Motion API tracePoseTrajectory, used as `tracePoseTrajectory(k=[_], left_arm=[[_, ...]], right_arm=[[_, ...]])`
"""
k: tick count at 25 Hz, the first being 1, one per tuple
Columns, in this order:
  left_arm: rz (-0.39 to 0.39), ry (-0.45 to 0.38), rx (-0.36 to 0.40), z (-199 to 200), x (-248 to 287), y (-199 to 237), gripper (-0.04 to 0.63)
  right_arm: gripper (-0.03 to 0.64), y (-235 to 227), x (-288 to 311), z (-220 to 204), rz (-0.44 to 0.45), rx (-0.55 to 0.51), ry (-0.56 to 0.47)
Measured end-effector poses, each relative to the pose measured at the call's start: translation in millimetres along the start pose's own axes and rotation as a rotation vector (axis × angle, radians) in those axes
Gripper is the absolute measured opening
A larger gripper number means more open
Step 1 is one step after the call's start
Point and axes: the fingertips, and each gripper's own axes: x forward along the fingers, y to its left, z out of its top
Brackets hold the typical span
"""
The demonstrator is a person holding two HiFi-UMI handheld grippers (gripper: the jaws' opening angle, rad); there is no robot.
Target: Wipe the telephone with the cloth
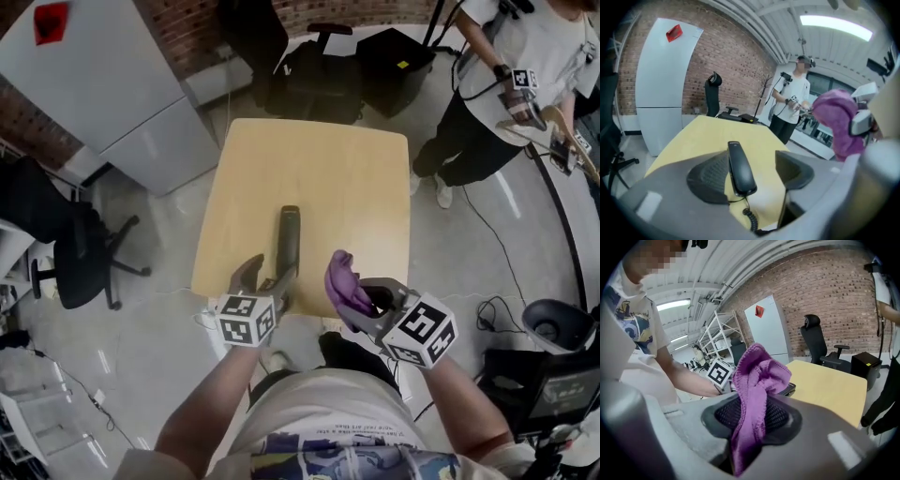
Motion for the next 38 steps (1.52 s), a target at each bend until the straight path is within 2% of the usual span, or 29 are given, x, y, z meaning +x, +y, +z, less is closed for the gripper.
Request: tracePoseTrajectory(k=[1, 4, 5, 6, 8, 12, 16, 19, 26, 34, 38], left_arm=[[-0.028, -0.015, 0.003, 2.6, -17.4, -2.0, 0.313], [-0.099, -0.057, 0.006, 7.8, -70.0, -6.0, 0.218], [-0.118, -0.075, 0.007, 8.9, -86.1, -7.2, 0.175], [-0.136, -0.093, 0.009, 8.9, -101.4, -8.5, 0.087], [-0.181, -0.110, 0.003, 4.9, -128.4, -11.1, 0.007], [-0.278, -0.110, -0.034, -9.8, -174.7, -14.7, 0.003], [-0.381, -0.069, 0.004, -31.9, -212.6, -25.4, 0.003], [-0.428, -0.024, 0.044, -46.8, -231.7, -32.2, 0.003], [-0.460, -0.035, 0.045, -52.0, -255.8, -55.2, 0.003], [-0.492, -0.053, 0.039, -56.6, -276.3, -121.7, 0.003], [-0.465, -0.064, 0.028, -63.1, -292.2, -150.3, 0.003]], right_arm=[[0.112, 8.6, 3.6, 2.1, -0.001, -0.008, -0.002], [0.112, 32.7, 14.2, 7.9, -0.006, -0.023, -0.007], [0.112, 40.1, 17.1, 9.5, -0.010, -0.029, -0.011], [0.112, 47.8, 19.9, 11.1, -0.013, -0.037, -0.016], [0.112, 64.1, 25.8, 13.4, -0.022, -0.055, -0.026], [0.112, 100.7, 38.3, 10.7, -0.046, -0.062, -0.028], [0.112, 139.0, 45.4, 2.6, -0.074, -0.049, -0.031], [0.112, 160.1, 47.7, -3.1, -0.081, -0.037, -0.033], [0.112, 198.3, 33.9, -20.4, -0.074, -0.066, -0.045], [0.112, 224.2, -13.7, -39.7, -0.070, -0.080, -0.098], [0.112, 239.1, -34.0, -52.4, -0.045, -0.081, -0.118]])
